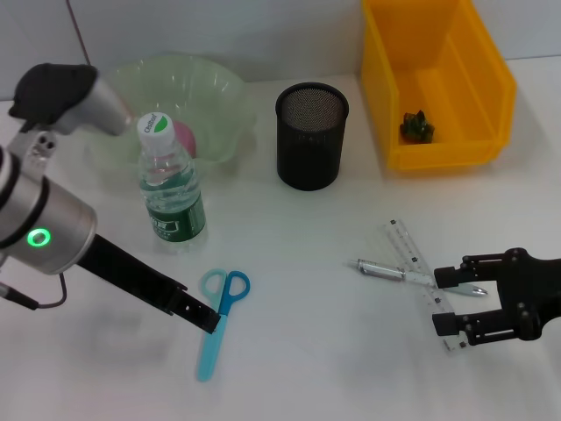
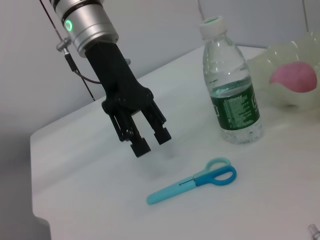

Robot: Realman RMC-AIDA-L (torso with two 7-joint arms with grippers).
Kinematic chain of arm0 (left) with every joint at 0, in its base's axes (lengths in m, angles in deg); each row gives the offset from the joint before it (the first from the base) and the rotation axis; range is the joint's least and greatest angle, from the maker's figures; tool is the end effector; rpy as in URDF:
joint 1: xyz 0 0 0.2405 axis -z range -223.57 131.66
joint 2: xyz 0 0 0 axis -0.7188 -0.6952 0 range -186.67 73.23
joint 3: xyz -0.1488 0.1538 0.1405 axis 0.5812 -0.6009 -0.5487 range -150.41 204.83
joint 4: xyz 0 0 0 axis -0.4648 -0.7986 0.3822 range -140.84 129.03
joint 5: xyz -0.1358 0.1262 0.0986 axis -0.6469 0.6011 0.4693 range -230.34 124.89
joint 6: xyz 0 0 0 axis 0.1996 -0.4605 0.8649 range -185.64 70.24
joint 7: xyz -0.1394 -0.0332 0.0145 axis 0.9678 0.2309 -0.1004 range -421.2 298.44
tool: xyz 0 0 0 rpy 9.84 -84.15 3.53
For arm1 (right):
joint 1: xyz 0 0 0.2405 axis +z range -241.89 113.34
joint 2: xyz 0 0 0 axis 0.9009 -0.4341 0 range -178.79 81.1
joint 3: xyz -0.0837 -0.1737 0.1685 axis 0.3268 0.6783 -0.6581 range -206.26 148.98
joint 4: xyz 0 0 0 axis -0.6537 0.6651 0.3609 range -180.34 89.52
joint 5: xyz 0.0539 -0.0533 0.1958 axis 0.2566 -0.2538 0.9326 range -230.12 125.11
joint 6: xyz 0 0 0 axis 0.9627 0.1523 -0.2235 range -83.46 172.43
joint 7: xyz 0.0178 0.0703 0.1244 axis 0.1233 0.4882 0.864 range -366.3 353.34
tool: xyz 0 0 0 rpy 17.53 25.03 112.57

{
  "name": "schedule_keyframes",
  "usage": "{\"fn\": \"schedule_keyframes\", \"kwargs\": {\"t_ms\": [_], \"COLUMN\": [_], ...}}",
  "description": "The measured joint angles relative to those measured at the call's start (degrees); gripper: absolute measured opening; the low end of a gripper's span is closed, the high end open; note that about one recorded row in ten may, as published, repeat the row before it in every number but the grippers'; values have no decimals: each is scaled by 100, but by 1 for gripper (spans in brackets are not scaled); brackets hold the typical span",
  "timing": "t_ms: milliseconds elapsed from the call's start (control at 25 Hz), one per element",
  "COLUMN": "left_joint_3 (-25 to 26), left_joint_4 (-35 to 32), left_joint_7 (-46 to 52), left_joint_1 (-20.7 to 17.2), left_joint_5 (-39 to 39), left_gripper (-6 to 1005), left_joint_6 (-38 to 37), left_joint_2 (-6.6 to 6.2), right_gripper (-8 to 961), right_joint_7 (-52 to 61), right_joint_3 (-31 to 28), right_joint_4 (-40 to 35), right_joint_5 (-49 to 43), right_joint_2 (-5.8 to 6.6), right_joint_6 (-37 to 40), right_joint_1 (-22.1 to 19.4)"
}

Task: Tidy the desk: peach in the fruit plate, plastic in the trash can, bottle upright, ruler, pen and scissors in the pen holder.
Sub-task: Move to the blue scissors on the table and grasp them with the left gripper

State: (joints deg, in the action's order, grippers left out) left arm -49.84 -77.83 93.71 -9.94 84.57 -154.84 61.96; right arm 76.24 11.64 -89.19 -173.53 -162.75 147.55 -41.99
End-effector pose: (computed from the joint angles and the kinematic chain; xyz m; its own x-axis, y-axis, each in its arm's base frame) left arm -0.1725 0.3329 -0.0122 0.5819 0.7905 -0.1909 0.7603 -0.6122 -0.2174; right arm 0.3063 0.2739 0.0428 0.8184 -0.4425 -0.3667 -0.4844 -0.8745 -0.0258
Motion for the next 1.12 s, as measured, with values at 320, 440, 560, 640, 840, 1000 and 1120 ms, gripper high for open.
{"fn": "schedule_keyframes", "kwargs": {"t_ms": [320,440,560,640,840,1000,1120], "left_joint_3": [-815,-894,-920,-972,-1125,-1337,-1504], "left_joint_4": [-225,-185,-137,-132,-87,-68,-67], "left_joint_7": [924,970,980,983,987,989,990], "left_joint_1": [277,319,331,331,307,288,272], "left_joint_5": [548,552,518,499,490,488,488], "left_gripper": [801,801,801,801,801,801,801], "left_joint_6": [175,269,403,490,616,738,822], "left_joint_2": [43,49,53,53,51,50,50], "right_gripper": [701,700,700,700,699,699,698], "right_joint_7": [0,0,-8,-15,-19,-21,-22], "right_joint_3": [-3,-3,-3,-3,-3,-3,-3], "right_joint_4": [-3,-7,-22,-48,-63,-63,-63], "right_joint_5": [-8,-14,-18,-18,-18,-18,-18], "right_joint_2": [0,0,0,0,-4,-6,-7], "right_joint_6": [-21,-20,-20,-21,-23,-31,-33], "right_joint_1": [13,13,13,6,-10,-12,-3]}}
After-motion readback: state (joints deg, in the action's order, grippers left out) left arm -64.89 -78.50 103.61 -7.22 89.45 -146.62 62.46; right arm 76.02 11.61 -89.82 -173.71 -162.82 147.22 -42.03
